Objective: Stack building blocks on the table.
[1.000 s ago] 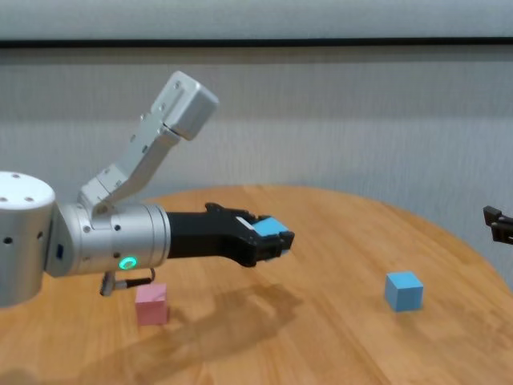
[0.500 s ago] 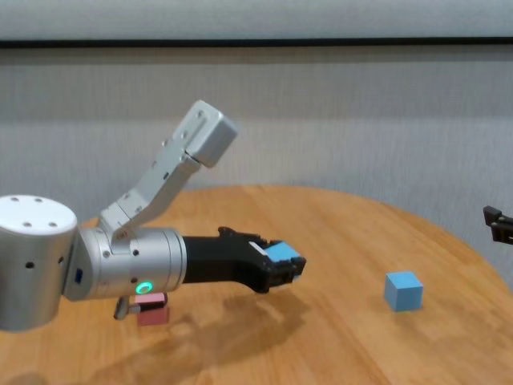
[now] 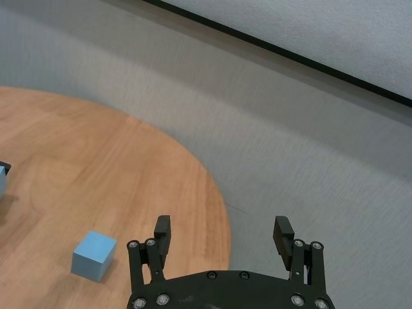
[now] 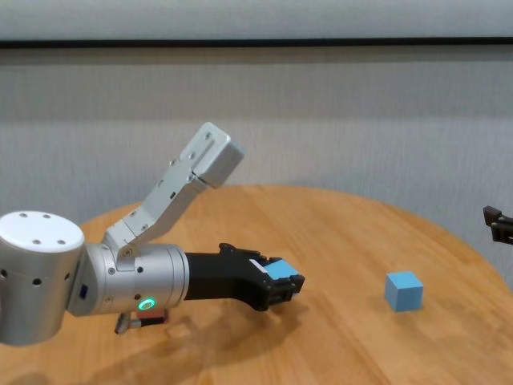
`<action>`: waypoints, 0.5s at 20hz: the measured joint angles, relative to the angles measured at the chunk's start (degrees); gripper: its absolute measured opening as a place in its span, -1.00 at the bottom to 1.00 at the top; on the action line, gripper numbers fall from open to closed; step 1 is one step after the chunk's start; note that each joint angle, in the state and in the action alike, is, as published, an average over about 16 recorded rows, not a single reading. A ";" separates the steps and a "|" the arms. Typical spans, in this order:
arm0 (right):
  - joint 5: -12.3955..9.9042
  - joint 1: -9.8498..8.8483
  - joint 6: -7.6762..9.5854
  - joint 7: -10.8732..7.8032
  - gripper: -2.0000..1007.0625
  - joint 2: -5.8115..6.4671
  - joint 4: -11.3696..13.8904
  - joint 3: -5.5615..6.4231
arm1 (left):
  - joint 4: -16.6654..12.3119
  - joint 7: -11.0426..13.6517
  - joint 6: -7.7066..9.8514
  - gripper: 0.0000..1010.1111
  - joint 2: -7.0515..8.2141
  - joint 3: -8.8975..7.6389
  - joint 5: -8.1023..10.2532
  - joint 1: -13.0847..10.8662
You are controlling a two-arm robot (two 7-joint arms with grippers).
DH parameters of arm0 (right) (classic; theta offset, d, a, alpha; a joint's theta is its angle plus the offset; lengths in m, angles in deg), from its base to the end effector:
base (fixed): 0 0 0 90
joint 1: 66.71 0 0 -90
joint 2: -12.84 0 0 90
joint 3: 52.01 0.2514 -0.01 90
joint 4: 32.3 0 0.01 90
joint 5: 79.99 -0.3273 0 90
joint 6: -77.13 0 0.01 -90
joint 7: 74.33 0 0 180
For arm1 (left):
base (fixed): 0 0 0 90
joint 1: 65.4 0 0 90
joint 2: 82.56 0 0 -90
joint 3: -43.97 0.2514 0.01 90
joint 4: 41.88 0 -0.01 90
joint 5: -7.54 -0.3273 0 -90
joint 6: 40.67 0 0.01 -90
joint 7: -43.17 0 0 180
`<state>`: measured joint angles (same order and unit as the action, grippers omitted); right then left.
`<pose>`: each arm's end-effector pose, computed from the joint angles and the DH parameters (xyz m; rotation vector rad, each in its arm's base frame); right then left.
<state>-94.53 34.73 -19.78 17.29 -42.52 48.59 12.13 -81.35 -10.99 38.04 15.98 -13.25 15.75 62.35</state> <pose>0.3693 -0.0559 -0.2747 -0.3044 -0.2852 -1.2480 0.4687 -0.0398 -0.3056 0.3373 -0.0751 0.6140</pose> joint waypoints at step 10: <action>0.00 0.00 0.00 0.00 1.00 0.00 0.00 0.00 | 4.52 -0.25 -1.66 -0.22 -1.20 -0.36 -2.01 1.59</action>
<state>-94.53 34.73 -19.78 17.29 -42.52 48.60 12.13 -76.83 -11.24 36.38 14.78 -13.61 13.74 63.95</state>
